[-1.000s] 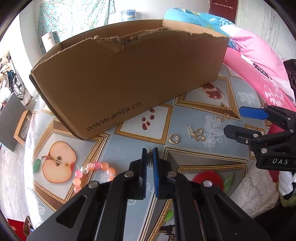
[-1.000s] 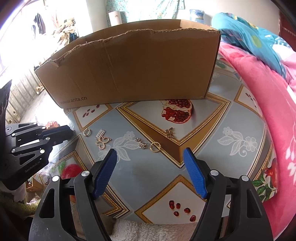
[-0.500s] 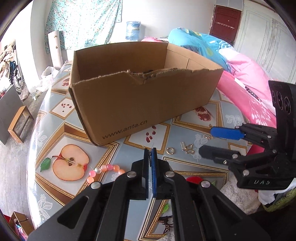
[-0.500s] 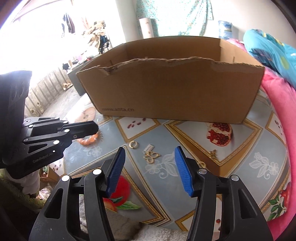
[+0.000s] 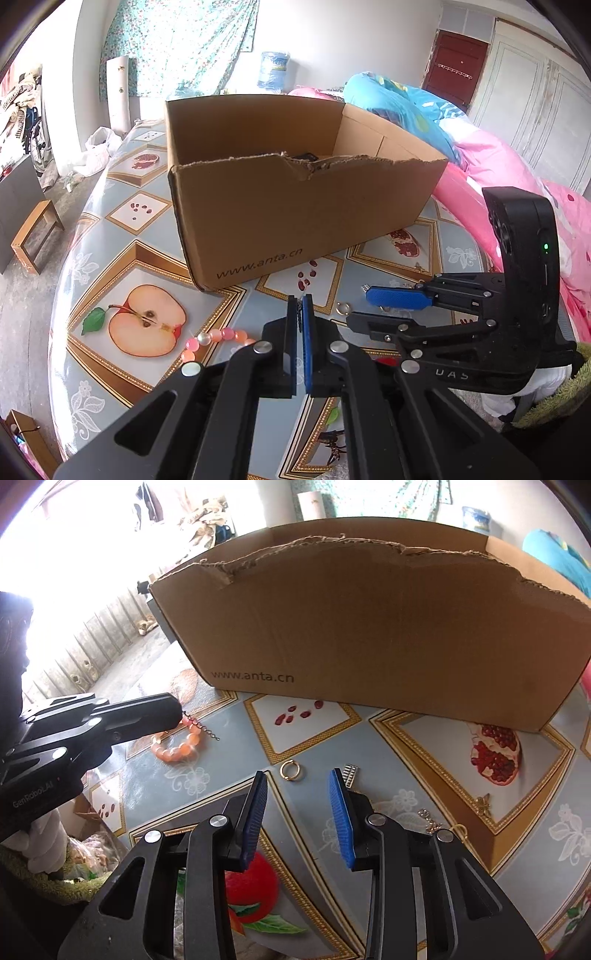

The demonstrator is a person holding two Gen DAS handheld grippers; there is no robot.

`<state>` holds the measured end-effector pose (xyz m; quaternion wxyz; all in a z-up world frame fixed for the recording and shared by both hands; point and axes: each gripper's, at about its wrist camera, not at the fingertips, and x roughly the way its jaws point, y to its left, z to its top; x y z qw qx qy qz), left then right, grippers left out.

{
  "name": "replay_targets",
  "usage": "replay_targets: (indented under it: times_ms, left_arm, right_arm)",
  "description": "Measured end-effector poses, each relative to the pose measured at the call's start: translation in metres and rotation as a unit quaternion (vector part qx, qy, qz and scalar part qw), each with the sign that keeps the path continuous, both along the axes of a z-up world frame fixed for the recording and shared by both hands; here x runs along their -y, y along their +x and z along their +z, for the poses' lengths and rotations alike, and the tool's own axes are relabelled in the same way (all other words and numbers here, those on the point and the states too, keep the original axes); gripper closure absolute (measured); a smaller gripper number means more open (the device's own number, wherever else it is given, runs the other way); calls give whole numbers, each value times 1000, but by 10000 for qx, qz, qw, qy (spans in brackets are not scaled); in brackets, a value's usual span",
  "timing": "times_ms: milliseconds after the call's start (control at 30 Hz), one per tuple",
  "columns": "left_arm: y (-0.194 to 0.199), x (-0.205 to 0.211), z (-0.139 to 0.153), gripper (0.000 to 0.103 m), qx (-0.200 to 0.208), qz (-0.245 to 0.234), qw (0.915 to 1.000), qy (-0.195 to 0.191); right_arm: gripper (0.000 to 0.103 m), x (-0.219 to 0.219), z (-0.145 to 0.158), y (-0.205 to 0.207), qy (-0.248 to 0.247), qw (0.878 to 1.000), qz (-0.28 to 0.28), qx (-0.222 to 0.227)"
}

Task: Organize jewelry
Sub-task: 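Move the right gripper over the small gold ring among the charms, then lower the right gripper and close it on the gold ring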

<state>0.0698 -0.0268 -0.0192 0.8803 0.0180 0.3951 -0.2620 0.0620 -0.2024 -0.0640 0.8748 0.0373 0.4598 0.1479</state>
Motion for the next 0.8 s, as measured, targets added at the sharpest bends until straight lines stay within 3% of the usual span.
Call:
replay_targets:
  times_ms: [267, 567, 800]
  left_arm:
    - [2, -12, -4, 101, -79, 78, 9998, -153]
    - [3, -18, -6, 101, -100, 136, 9996, -222]
    - [3, -19, -5, 101, -69, 114, 9997, -185]
  right_arm:
    - [74, -28, 6, -3, -668, 9970, 352, 188]
    - [74, -49, 5, -5, -250, 9982, 542, -55]
    - [74, -41, 11, 0, -455, 9978, 472, 135]
